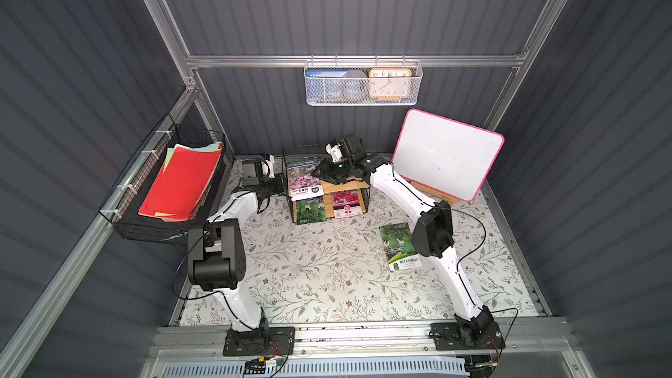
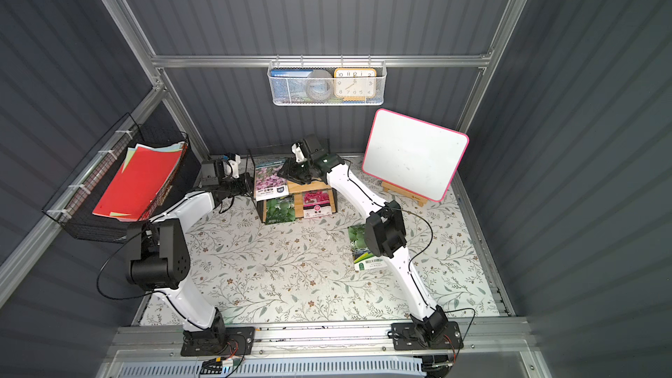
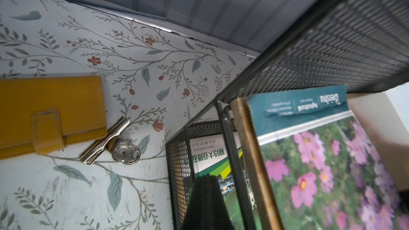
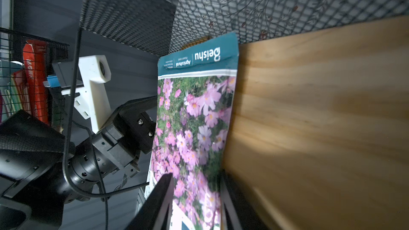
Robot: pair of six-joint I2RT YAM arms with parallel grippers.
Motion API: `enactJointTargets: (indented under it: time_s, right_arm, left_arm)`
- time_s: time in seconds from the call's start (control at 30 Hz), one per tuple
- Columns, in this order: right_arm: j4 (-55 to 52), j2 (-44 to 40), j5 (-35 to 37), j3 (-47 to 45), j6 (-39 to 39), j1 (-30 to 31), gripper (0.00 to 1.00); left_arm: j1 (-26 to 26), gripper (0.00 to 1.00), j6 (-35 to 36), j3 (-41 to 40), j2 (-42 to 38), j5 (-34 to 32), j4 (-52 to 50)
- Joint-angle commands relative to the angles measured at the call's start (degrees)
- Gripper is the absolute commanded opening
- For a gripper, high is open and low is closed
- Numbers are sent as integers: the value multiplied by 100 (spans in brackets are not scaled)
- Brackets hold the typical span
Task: Take the seed bag off the shelf
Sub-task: Pick up the seed packet from the shelf.
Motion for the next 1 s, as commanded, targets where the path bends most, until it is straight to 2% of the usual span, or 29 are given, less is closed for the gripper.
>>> enactJointTargets:
  time_s: [0.0,0.63,0.87,0.97]
  right_arm:
    - [-231,277,-31,14,86,35,41]
    - [-107,414,-110,168,192,167,37]
    - [-88,480,-131,220,220,194,32]
    - [-97,514,-136,255,236,207,24]
  left_arm:
    - [-99,0,93,199,-5,-115,-217]
    - [-233,0,71,272,38,-165,-292]
    - [-240,0,89,278,91,-167,-292]
    - [-240,0,97,294,99,-164,-292]
